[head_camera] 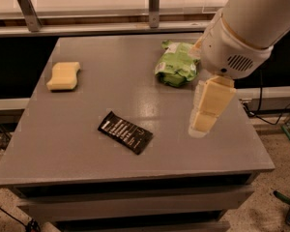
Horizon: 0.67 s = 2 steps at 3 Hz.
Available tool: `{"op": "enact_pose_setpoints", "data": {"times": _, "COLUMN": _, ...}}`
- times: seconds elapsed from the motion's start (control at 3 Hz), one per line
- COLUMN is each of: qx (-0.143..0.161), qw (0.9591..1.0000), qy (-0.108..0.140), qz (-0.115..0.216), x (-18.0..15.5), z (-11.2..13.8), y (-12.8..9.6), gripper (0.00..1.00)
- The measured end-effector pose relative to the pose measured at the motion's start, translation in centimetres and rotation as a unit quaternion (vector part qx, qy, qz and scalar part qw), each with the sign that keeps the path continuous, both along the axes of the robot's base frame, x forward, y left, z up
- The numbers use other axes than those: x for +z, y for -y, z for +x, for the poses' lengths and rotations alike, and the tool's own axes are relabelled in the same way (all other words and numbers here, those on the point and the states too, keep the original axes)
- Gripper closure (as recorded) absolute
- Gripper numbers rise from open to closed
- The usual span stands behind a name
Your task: Move rxbar chocolate near sponge
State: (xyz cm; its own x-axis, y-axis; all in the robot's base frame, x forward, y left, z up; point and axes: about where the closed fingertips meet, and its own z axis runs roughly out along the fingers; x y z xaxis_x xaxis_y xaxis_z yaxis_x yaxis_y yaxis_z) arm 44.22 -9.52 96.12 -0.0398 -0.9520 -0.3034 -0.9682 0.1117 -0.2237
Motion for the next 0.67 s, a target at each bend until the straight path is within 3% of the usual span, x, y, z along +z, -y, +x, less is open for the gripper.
{"op": "enact_pose_setpoints", "data": {"times": 0.33, "qx": 0.033, "qw": 0.9989, "qy": 0.025, "qz": 0.024, "x": 0.21, "z": -0.57, "y": -2.84, "gripper": 0.0}}
{"op": "enact_pose_setpoints", "data": {"times": 0.67, "qx": 0.033, "qw": 0.9989, "qy": 0.025, "qz": 0.024, "x": 0.22, "z": -0.57, "y": -2.85, "gripper": 0.0}}
